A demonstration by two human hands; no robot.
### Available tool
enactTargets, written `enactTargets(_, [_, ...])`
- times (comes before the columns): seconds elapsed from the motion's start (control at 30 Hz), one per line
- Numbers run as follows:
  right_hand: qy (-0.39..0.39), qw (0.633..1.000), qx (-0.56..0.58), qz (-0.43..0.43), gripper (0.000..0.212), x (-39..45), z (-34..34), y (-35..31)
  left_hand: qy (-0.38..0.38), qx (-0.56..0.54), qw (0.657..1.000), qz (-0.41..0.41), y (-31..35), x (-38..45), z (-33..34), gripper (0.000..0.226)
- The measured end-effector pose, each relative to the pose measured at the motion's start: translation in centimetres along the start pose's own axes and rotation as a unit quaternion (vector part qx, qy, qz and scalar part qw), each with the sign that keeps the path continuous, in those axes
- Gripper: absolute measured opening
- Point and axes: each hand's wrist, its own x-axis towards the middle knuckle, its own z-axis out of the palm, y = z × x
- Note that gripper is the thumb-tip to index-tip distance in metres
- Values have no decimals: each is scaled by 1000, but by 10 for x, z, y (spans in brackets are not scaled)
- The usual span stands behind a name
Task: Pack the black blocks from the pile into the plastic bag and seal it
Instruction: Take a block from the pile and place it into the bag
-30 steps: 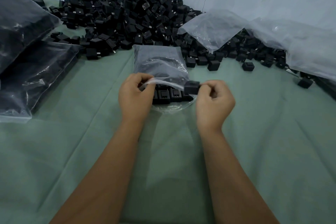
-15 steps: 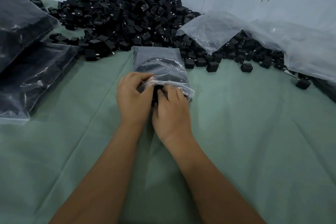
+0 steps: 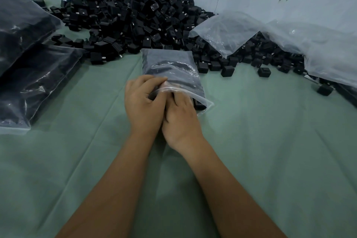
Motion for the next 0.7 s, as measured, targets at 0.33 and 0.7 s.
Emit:
enactTargets(0.33, [-83,980,-124,135,42,30,6,0,9,4,1000,17,3,0,0,19])
enactTargets(0.7, [-206,967,-90,122,26,79,-1,6,1,-2,1000,15,2,1,-1,24])
